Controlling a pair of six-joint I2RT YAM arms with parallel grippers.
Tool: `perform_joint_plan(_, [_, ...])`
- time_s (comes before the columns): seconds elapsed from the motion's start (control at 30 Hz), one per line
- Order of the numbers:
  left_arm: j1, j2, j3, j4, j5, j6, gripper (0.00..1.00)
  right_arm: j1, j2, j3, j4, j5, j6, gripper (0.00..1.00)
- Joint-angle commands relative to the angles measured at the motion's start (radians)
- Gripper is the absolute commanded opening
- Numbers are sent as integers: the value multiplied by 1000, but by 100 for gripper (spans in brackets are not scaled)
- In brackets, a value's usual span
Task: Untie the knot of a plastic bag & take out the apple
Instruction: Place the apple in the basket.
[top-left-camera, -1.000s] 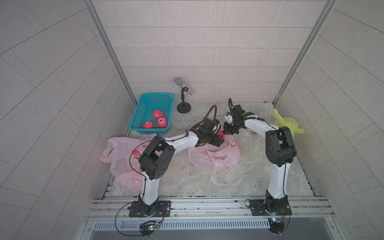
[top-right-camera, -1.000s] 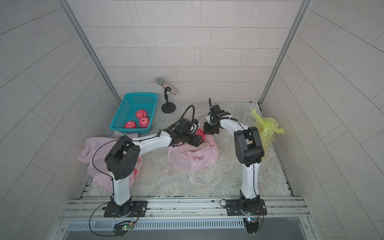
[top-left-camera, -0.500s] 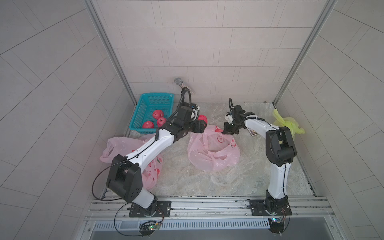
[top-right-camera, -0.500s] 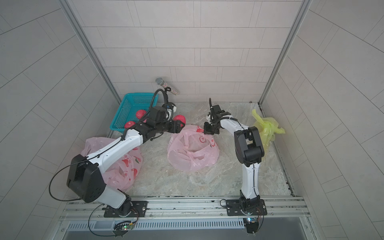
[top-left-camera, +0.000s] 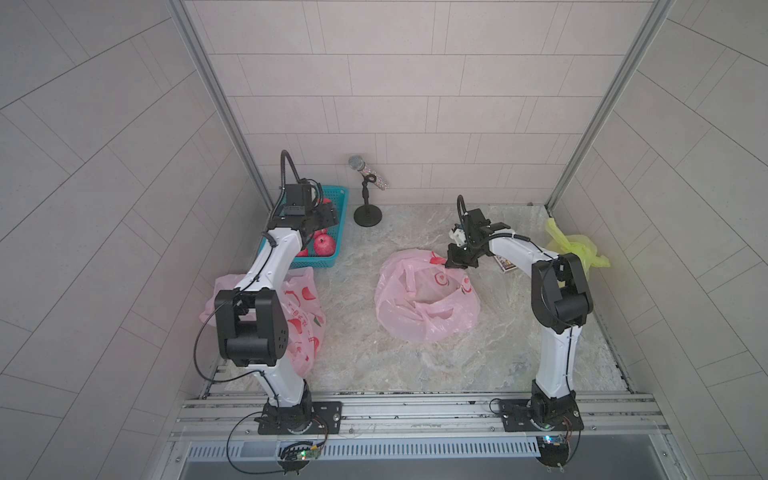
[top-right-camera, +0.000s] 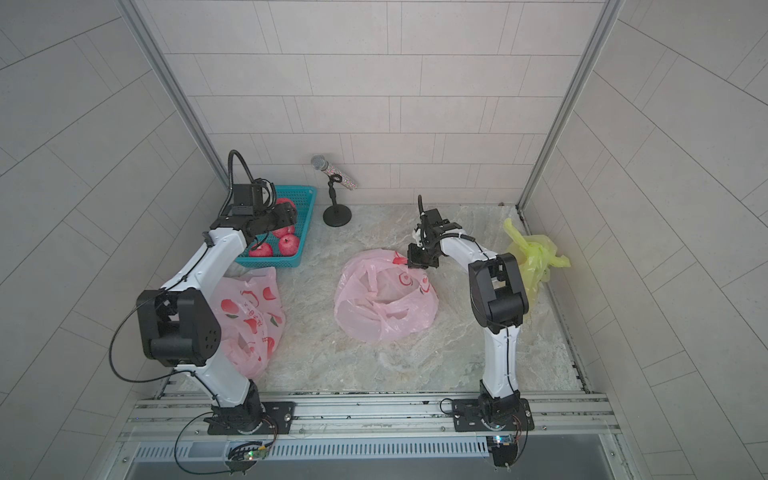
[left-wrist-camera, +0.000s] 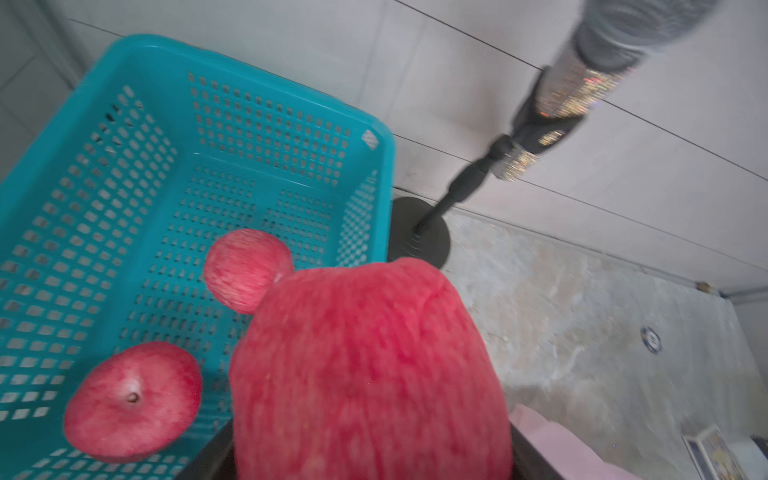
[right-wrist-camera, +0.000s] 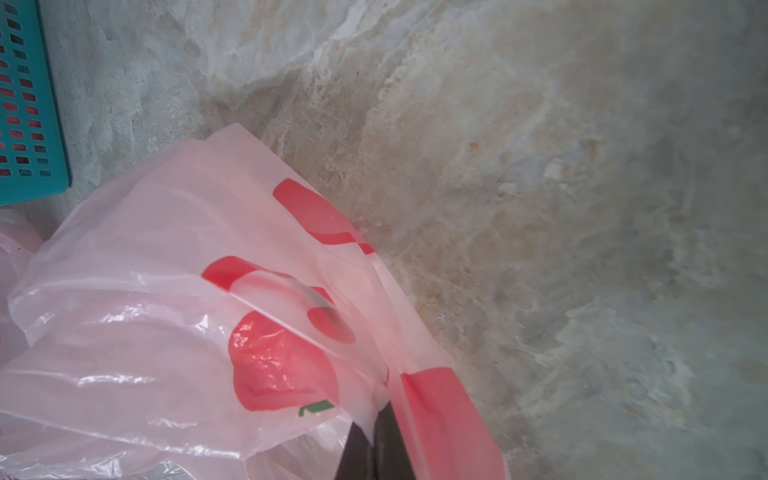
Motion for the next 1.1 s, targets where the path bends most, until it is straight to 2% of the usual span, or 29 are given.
perform_joint_plan(0.0, [63,77,51,40,-30,-17,65,4,1,26,-35,9,-28,0])
perform_joint_plan(0.17, [101,144,46,125,-132,-11,65,4,-4,19,-42,4,-52,0])
perform_joint_plan(0.37, [128,246,97,136,-177,-11,66,10,19,43,-76,-3,-81,0])
perform_joint_plan(0.67, [151,356,141,146,-184,-32,68,11,50,66,-121,-10,-117,0])
perform_joint_plan(1.07, [151,437,172,149,-161,-67,73,12,102,128,-160,-24,-132,0])
